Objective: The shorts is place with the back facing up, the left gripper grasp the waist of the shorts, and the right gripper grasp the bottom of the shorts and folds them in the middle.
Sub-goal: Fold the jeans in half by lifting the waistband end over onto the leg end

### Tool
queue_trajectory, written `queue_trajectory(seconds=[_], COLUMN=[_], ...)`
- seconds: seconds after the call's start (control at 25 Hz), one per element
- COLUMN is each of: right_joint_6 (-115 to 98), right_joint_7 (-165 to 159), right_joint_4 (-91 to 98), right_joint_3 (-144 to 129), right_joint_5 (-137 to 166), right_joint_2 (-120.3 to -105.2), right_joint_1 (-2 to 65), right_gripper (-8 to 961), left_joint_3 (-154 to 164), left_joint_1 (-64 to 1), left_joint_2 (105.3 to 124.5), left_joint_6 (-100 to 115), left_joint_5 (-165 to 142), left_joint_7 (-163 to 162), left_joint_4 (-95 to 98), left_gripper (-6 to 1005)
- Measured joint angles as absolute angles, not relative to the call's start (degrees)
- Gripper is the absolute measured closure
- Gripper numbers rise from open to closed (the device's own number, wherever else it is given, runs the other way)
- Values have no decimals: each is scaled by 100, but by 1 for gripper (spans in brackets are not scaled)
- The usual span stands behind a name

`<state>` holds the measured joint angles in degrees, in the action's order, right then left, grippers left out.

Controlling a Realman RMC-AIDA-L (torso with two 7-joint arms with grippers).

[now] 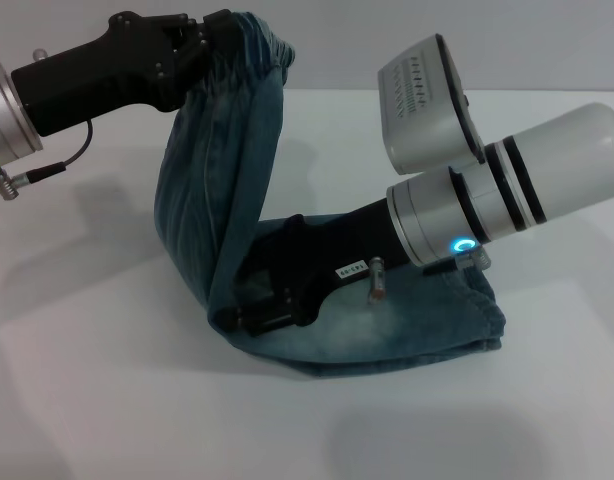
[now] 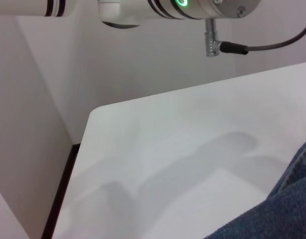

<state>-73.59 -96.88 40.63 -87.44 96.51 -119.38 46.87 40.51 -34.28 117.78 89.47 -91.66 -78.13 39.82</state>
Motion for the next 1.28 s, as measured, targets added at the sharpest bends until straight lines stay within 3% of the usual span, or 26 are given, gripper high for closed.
queue_trajectory(seconds=[0.32,0.84,1.28], right_joint_6=[-7287,-7057,-6172], right_joint_7=[-9715,-9615,-9545], right_joint_4=[4004,4299,4317], right_joint_3=[-8719,-6517,-5750], right_joint_5=[9699,10073,10086], right_joint_2=[-11890,-11839,-11822], right_joint_1=[4541,3398,3187], right_gripper=[400,400,401], left_joint_3=[4051,4052,4576], left_joint_1=[-3398,-3355,-3569], left_joint_2=[11777,11785,11821], left_joint_6=[8948,9294,9395], left_joint_5=[-9166,-9166,-9166], left_joint_7=[-7810,-7787,-7862], left_joint_4=[3959,3955,3872], left_gripper=[919,906,895])
